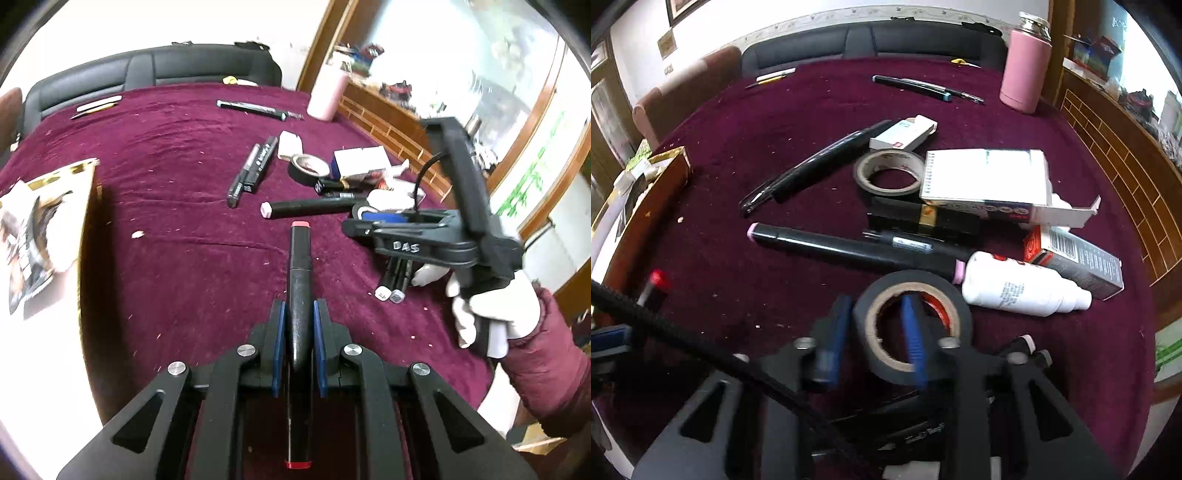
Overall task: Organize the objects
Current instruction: 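Carry the marker and tape roll into the white box and release both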
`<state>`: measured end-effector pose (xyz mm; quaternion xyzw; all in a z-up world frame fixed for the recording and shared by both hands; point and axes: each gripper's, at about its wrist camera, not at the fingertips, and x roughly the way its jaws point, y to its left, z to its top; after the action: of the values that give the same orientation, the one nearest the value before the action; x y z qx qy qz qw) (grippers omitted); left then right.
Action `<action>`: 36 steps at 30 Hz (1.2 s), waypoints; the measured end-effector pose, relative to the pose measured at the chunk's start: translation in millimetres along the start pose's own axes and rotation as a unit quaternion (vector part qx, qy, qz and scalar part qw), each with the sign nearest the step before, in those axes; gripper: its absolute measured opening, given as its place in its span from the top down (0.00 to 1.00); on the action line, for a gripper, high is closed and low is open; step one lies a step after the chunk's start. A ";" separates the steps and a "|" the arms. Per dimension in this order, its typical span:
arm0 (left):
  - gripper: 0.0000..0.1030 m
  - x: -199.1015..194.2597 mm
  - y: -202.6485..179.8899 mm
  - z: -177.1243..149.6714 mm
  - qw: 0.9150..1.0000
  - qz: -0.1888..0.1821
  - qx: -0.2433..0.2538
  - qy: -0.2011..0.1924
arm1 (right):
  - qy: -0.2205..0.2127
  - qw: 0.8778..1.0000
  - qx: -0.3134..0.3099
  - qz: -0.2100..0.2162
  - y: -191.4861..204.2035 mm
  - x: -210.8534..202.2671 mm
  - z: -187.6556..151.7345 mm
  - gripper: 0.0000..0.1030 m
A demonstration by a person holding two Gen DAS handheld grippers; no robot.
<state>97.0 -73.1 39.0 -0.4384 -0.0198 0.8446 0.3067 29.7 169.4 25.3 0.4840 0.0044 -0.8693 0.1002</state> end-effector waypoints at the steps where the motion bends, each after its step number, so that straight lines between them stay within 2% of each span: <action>1: 0.89 -6.6 2.0 -3.0 1.000 -0.002 -0.006 -0.008 | -0.002 1.000 0.012 0.013 -3.7 -2.4 -0.3 0.87; 4: 0.89 -30.8 13.5 -10.0 0.999 -0.009 -0.029 -0.036 | -0.015 0.998 0.044 0.045 -4.7 -12.8 1.1 0.88; 10: 0.89 -74.5 44.4 -19.2 0.994 0.004 -0.066 -0.087 | -0.047 0.989 0.075 0.115 0.0 -44.3 2.4 0.88; 14: 0.89 -102.7 69.6 -26.9 0.989 0.030 -0.090 -0.113 | -0.062 0.983 0.060 0.161 27.0 -65.6 14.5 0.88; 18: 0.89 -127.4 112.9 -29.1 0.981 0.076 -0.127 -0.123 | -0.061 0.974 0.028 0.215 73.0 -74.1 34.3 0.87; 25: 0.89 -141.5 181.6 -13.5 0.971 0.146 -0.157 -0.108 | -0.035 0.962 -0.026 0.269 165.2 -55.3 59.4 0.87; 29: 0.88 -127.3 214.4 3.3 0.966 0.174 -0.168 -0.087 | -0.010 0.956 -0.053 0.287 220.4 -35.6 70.9 0.87; 36: 0.89 -93.6 267.3 20.7 0.963 0.192 -0.186 -0.047 | 0.036 0.947 -0.069 0.310 281.7 2.5 86.3 0.87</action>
<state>-12.5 -335.1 39.1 -0.4431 -0.1064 0.8887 0.0510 6.2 -116.0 94.2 0.4842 -0.0826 -0.7749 0.3978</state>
